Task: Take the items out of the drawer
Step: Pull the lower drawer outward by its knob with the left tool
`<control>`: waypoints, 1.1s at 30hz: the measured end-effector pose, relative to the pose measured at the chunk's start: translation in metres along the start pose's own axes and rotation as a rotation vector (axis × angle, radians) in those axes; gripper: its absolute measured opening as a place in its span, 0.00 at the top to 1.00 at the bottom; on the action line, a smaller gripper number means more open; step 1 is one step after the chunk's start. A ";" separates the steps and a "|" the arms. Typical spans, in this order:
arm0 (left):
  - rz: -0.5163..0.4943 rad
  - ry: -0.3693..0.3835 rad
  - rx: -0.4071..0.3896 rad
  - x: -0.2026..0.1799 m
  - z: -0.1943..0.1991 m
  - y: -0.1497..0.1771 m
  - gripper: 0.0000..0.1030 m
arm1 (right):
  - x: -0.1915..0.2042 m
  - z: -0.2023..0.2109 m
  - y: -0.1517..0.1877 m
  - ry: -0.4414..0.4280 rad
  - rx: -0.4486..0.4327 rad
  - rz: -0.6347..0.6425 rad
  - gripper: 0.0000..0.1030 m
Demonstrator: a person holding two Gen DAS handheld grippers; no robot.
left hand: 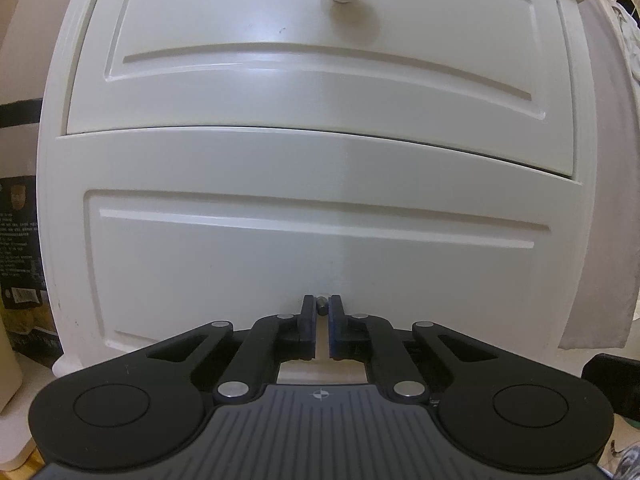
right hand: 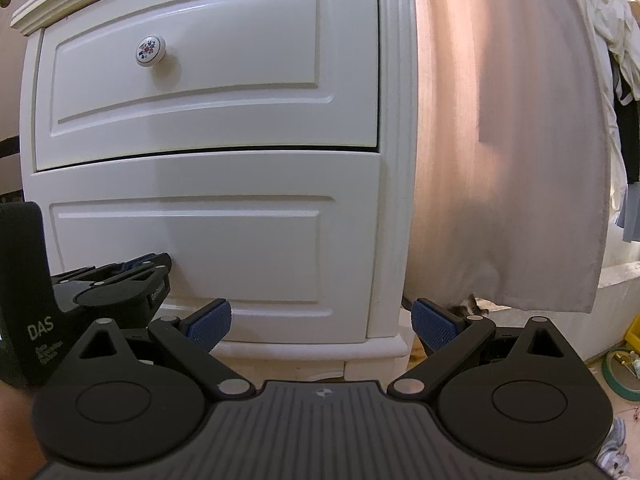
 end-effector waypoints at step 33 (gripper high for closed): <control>-0.066 -0.040 -0.022 0.009 0.015 0.010 0.79 | -0.010 0.040 0.002 -0.034 -0.024 -0.021 0.00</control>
Point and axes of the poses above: each gripper's, at about its wrist camera, not at the fingertips, and z roughly against the way its jaws point, x to its left, y to its underside, the point moved 1 cm from there along -z, roughly the way its jaws point, and after that the axes turned 2 degrees about -x, right-handed, at the moved point
